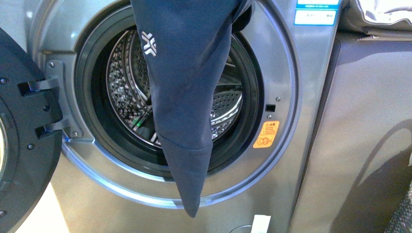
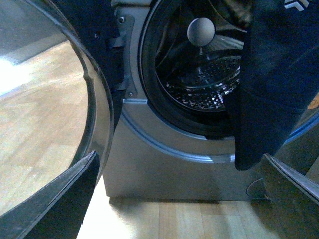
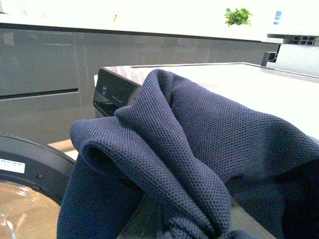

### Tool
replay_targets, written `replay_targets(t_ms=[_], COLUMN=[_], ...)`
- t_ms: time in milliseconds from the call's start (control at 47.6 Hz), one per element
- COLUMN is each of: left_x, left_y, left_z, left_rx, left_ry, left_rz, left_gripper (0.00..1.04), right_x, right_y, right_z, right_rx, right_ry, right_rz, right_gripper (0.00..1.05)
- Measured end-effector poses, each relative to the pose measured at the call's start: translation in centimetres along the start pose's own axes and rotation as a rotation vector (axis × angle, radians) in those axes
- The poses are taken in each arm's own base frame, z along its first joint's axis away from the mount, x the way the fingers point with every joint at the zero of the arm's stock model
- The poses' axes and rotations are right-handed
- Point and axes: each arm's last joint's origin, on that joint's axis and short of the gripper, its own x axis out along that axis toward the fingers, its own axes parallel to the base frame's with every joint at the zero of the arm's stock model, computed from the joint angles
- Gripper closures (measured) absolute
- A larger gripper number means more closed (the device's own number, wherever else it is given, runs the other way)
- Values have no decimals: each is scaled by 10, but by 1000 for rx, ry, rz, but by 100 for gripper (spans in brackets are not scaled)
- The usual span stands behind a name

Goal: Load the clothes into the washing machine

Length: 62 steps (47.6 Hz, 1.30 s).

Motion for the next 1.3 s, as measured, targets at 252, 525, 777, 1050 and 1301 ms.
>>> replay_targets(t_ms=[252, 525, 777, 1050, 1301], left_x=[1, 18, 62, 114, 190], left_y=[1, 5, -5, -20, -31], left_z=[1, 69, 137, 173, 186], left_rx=[-25, -45, -4, 11, -11], left_ry=[-6, -175, -309, -363, -307], left_rz=[-53, -348, -486, -674, -811], left_gripper=[7, 7, 7, 7, 7], right_x=[0, 0, 0, 0, 0], right_y=[0, 0, 0, 0, 0], right_z=[0, 0, 0, 0, 0], right_rx=[-2, -2, -2, -2, -2], right_ry=[0, 0, 0, 0, 0], right_rz=[0, -1, -1, -1, -1], right_gripper=[93, 93, 93, 93, 93])
